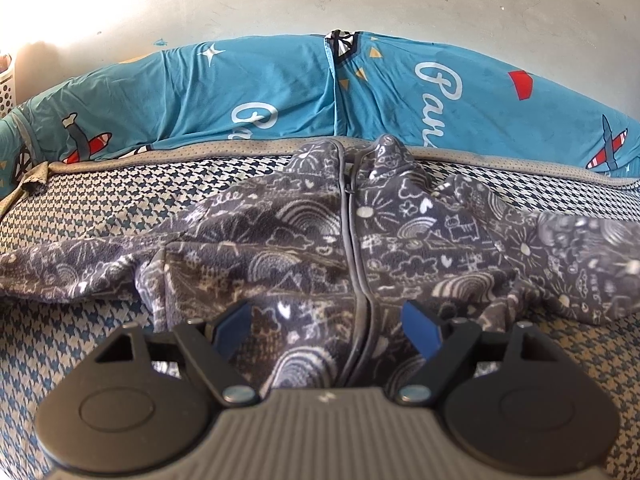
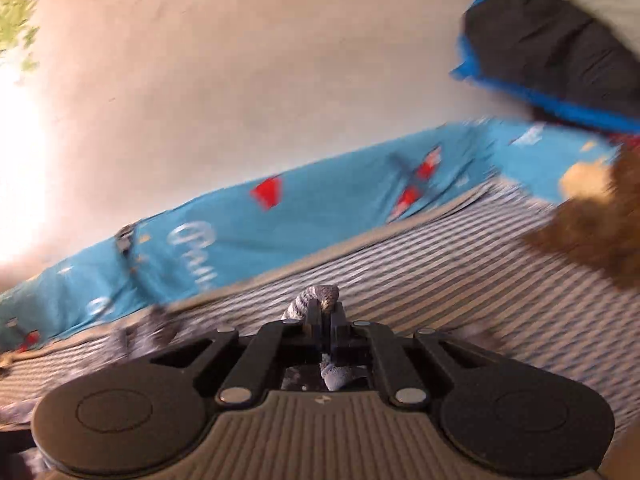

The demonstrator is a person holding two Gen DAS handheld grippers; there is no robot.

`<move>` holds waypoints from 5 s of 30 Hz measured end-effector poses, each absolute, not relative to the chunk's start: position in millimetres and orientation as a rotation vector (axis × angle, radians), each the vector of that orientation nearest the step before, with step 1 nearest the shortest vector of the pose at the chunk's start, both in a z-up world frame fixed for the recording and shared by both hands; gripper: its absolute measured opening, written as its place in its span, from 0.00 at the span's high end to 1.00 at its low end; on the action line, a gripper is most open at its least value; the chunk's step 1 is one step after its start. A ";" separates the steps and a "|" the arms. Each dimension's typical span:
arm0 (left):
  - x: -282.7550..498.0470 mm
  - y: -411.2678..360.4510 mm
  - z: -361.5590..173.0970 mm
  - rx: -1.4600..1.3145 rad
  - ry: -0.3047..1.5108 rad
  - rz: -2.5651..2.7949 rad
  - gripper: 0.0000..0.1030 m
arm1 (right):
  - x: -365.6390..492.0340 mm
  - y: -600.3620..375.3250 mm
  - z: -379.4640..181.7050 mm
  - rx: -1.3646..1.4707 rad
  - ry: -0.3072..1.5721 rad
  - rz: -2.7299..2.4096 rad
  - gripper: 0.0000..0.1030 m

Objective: Fold clothes

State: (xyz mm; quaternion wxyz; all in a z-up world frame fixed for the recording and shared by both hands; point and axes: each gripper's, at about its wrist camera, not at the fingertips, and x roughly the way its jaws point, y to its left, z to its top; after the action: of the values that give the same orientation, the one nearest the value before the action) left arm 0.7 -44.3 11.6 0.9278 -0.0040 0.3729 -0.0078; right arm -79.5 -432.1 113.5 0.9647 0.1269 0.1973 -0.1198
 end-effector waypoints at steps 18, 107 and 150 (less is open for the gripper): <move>-5.1 -48.2 14.8 0.005 0.762 -0.049 0.19 | -70.3 -401.7 107.8 0.395 0.379 -0.163 0.61; 118.8 -34.1 -21.2 0.084 0.641 0.163 0.13 | 109.0 -247.3 25.7 0.255 0.787 0.089 0.61; 124.1 -21.1 -68.4 0.030 0.637 0.037 0.00 | 133.6 -201.1 -24.9 0.213 0.882 -0.139 0.51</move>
State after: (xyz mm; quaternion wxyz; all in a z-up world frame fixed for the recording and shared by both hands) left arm 124.1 -21.1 -68.4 0.9494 0.0146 0.3133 0.0182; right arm 133.6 -201.1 -24.9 0.8966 0.1030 0.4255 -0.0670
